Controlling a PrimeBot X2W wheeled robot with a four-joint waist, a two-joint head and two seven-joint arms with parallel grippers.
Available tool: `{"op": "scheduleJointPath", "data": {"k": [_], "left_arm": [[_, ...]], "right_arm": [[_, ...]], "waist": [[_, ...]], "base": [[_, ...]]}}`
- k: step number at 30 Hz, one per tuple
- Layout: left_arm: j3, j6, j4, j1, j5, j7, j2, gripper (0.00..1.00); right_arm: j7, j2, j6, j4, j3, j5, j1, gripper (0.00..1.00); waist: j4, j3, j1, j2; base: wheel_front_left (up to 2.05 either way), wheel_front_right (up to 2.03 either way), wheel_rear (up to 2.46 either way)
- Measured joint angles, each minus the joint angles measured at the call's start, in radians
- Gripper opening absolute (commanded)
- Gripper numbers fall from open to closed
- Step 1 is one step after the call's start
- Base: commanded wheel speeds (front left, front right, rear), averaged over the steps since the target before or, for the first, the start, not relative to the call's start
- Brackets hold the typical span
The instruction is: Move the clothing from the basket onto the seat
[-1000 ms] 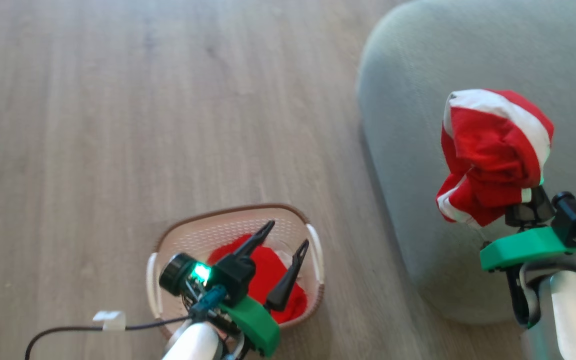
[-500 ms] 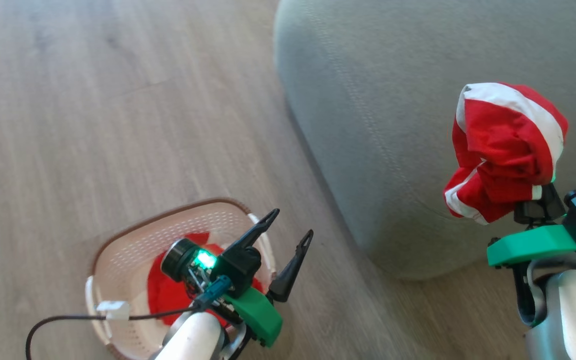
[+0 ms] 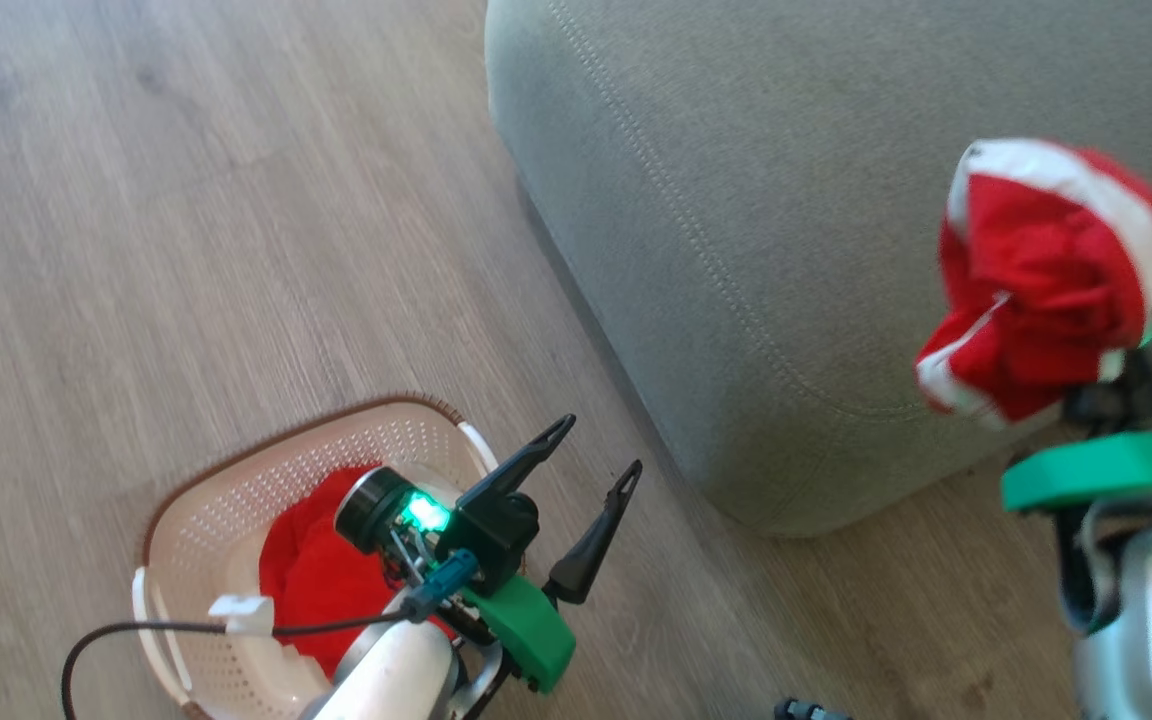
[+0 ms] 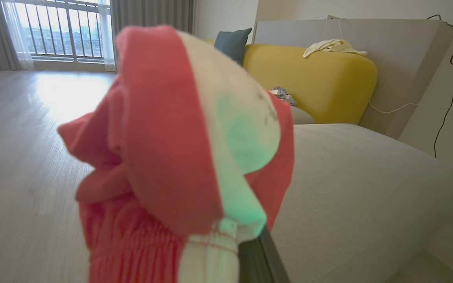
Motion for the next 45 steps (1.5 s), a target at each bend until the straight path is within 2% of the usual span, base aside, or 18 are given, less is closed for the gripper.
{"op": "scheduleJointPath", "data": {"k": [8,14,17,20,25,35,41,45], "left_arm": [[-0.001,-0.009,0.002,-0.033,0.031,0.000,0.001,1.00],[-0.004,-0.018,0.002,-0.088,0.051,0.000,0.021,1.00],[-0.016,-0.024,0.003,-0.106,0.065,0.000,0.035,1.00],[-0.032,-0.026,0.001,-0.131,0.073,0.000,0.050,1.00],[-0.033,-0.026,-0.012,-0.179,0.081,0.000,0.075,1.00],[-0.048,-0.027,-0.033,-0.228,0.081,0.000,0.082,1.00],[-0.073,-0.027,-0.039,-0.250,0.081,0.000,0.074,1.00],[-0.071,-0.025,-0.046,-0.253,0.081,0.000,0.070,1.00]], "right_arm": [[0.000,-0.028,0.000,-0.041,-0.069,0.001,-0.131,0.00],[0.000,-0.107,0.000,0.018,-0.173,0.077,-0.319,0.00],[0.000,-0.174,0.000,0.069,-0.207,0.100,-0.416,0.00],[-0.003,-0.227,0.000,0.174,-0.234,0.151,-0.504,0.00],[-0.003,-0.311,0.000,0.420,-0.238,0.231,-0.647,0.00],[-0.001,-0.443,0.000,0.743,-0.121,0.337,-0.869,0.00],[0.083,-0.525,0.000,0.910,-0.074,0.367,-0.953,0.00],[0.117,-0.561,0.000,1.010,-0.078,0.367,-0.993,0.00]], "waist": [[0.028,0.066,0.0000,0.0000],[0.054,0.160,0.0002,0.0000],[0.071,0.208,0.0002,0.0000],[0.089,0.256,0.0002,0.0000],[0.117,0.342,0.0003,0.0000],[0.191,0.462,0.0001,-0.0001],[0.246,0.500,0.0001,-0.0001],[0.279,0.520,0.0001,-0.0001]], "base": [[0.00,0.00,0.00],[0.00,0.00,0.00],[0.00,0.00,0.00],[0.00,0.00,0.00],[0.00,0.00,0.00],[0.00,0.00,0.00],[0.00,0.00,0.00],[0.00,0.00,0.00]]}}
